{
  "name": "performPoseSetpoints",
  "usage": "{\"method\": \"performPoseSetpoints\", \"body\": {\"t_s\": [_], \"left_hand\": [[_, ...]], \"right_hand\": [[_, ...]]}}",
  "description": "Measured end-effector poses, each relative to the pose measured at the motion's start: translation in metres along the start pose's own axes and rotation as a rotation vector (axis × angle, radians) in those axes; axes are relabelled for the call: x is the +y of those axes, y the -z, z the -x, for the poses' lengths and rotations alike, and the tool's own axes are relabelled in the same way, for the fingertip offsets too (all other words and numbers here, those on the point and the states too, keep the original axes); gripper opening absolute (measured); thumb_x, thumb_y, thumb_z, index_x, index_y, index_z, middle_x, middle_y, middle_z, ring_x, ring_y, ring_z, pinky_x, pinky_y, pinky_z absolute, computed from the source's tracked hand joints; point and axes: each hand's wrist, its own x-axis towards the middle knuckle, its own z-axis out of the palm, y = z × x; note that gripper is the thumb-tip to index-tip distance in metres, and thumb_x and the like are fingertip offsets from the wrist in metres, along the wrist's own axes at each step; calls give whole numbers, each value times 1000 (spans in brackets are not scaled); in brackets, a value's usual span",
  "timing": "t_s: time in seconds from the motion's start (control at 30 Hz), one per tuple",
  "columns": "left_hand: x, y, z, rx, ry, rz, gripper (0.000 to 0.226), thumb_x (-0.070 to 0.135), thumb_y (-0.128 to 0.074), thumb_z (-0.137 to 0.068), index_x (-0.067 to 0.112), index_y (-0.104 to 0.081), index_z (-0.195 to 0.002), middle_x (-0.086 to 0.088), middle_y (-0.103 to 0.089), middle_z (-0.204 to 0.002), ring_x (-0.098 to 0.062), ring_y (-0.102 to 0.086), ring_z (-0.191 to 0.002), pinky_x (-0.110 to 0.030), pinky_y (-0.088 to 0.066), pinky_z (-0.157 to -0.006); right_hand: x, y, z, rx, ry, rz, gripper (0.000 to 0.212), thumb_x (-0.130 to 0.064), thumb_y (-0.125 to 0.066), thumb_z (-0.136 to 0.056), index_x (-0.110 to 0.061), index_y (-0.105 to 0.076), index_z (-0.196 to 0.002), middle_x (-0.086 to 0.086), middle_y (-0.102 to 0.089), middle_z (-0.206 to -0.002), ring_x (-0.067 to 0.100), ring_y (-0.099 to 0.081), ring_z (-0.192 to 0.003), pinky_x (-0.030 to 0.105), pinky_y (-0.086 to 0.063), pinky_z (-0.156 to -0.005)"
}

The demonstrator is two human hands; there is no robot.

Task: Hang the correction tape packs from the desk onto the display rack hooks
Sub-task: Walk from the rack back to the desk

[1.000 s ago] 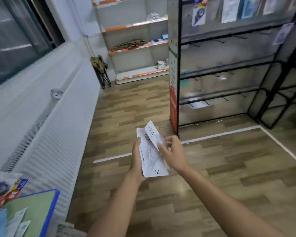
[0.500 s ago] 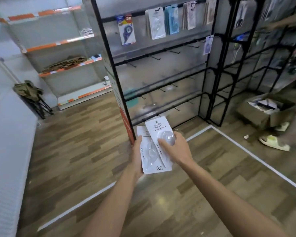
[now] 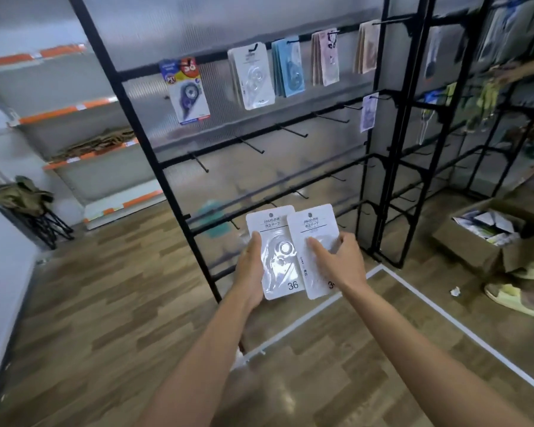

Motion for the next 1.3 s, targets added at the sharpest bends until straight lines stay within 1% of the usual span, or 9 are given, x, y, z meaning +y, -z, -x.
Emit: {"method": "performPoseSetpoints", "body": {"t_s": [0.1,0.23,0.4,0.5,0.63,0.8,0.93,1.13,1.3], "left_hand": [[28,-37,-41,84,-67,24,46,48,-40,-99,15,-59,-124,-9,-70,-110,-28,-69,-94,-38,-58,-67],[69,-75,-82,184,-112,88,47,49,-41,-98,16,-59,-127,-11,-65,-120,-33,-63,-107,-49,-53,-87],[117,-99,-127,232,-209,65,35,43,-44,-99,20,-58,-121,-9,-65,-118,-29,-63,-105,-45,-54,-84],[146,-105,-156,271,-334,74,15,25,-48,-100,23,-62,-94,1,-72,-87,-21,-67,-81,-36,-55,-71],[181,-110,-201,284,-456,-24,19,24,-47,-99,24,-65,-93,-1,-71,-97,-26,-63,-96,-42,-50,-87],[228,-129,-247,287,-589,-114,24,34,-49,-99,23,-65,-84,-2,-67,-81,-19,-61,-75,-28,-52,-65],[262,-140,-273,217,-675,-160,27,29,-48,-100,7,-62,-96,-16,-61,-94,-31,-54,-86,-54,-49,-81],[284,-145,-300,267,-756,-174,22,25,-51,-98,18,-67,-86,-6,-72,-82,-26,-69,-78,-39,-60,-68],[299,-152,-314,370,-781,-172,28,27,-54,-97,2,-65,-90,-29,-65,-94,-35,-62,-83,-60,-53,-80]], "right_hand": [[-22,12,-64,-42,48,3,47,-50,-73,-73,-20,-40,-88,-4,-55,-93,8,-54,-77,29,-41,-61],[-59,22,-138,-103,165,32,59,-53,-77,-68,-23,-38,-101,-17,-48,-85,-3,-48,-73,21,-35,-57],[-93,15,-208,-118,222,-3,57,-64,-76,-61,-24,-40,-81,-8,-53,-79,5,-51,-68,25,-34,-54],[-115,2,-245,-100,260,-43,62,-72,-71,-59,-21,-42,-80,-7,-50,-73,8,-46,-61,25,-32,-52],[-143,-16,-290,-122,322,-160,53,-70,-65,-65,-25,-44,-82,-9,-51,-74,6,-47,-60,24,-36,-52],[-181,-28,-337,-147,401,-188,40,-63,-65,-72,-33,-42,-86,-12,-57,-79,-4,-54,-58,12,-36,-47],[-204,-33,-369,-157,470,-250,37,-56,-66,-78,-32,-46,-98,-12,-59,-81,-13,-56,-61,12,-40,-48],[-223,-37,-404,-234,511,-325,34,-45,-64,-84,-30,-43,-107,-11,-60,-95,2,-62,-79,16,-48,-55],[-231,-41,-425,-343,580,-361,47,-39,-65,-85,-30,-38,-122,-12,-60,-108,1,-61,-95,16,-50,-69]]}}
